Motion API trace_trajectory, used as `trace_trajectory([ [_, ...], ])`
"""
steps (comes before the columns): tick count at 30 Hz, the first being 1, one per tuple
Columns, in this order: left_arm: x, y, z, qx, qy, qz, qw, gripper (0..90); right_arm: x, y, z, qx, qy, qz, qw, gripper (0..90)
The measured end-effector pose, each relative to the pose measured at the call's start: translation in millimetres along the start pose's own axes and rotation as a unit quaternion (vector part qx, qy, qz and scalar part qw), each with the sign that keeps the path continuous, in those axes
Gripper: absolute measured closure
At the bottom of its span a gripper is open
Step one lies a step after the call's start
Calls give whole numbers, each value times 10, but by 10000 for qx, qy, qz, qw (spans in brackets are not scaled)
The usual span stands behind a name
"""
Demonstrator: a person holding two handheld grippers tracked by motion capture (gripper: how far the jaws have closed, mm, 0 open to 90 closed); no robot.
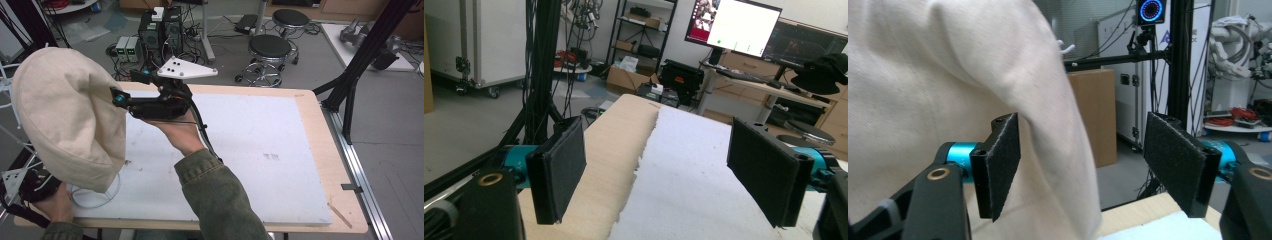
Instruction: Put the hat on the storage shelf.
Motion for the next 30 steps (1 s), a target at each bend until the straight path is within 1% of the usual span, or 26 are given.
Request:
trace_trajectory([
  [5,-1,3,1,12,2,1,10000,236,-144,46,84,-7,-30,128,9999,295],
  [7,-3,1,3,31,-16,-5,10000,236,-219,74,119,25,-55,186,9998,292],
  [11,-5,5,2,33,-15,-5,10000,236,-383,162,195,41,-69,401,9992,271],
  [14,-9,6,0,28,4,5,10000,237,-517,220,257,41,-120,603,9981,255],
  [17,-14,7,-1,26,10,2,10000,236,-653,283,321,-11,-180,857,9962,236],
  [20,-21,12,-2,34,-1,7,10000,236,-802,362,373,70,-184,1079,9940,217],
  [23,-23,13,0,28,-4,9,10000,237,-952,428,421,135,-184,1240,9920,208],
  [25,-24,13,0,29,1,7,10000,237,-1063,465,480,149,-238,1371,9902,195],
  [29,-21,14,2,31,-4,-2,10000,237,-1300,553,661,285,-377,1690,9845,173],
  [30,-23,17,3,32,-6,5,10000,236,-1366,578,707,293,-406,1792,9825,163],
])
Point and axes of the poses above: each handheld gripper's, and its own axes: x roughly forward along the jaws, z roughly out of its underside, y roughly to its right, the point moved 5 cm from there along x, roughly forward along the jaws, and after that the axes turned 11 degrees about -x, right-handed, at the moved point
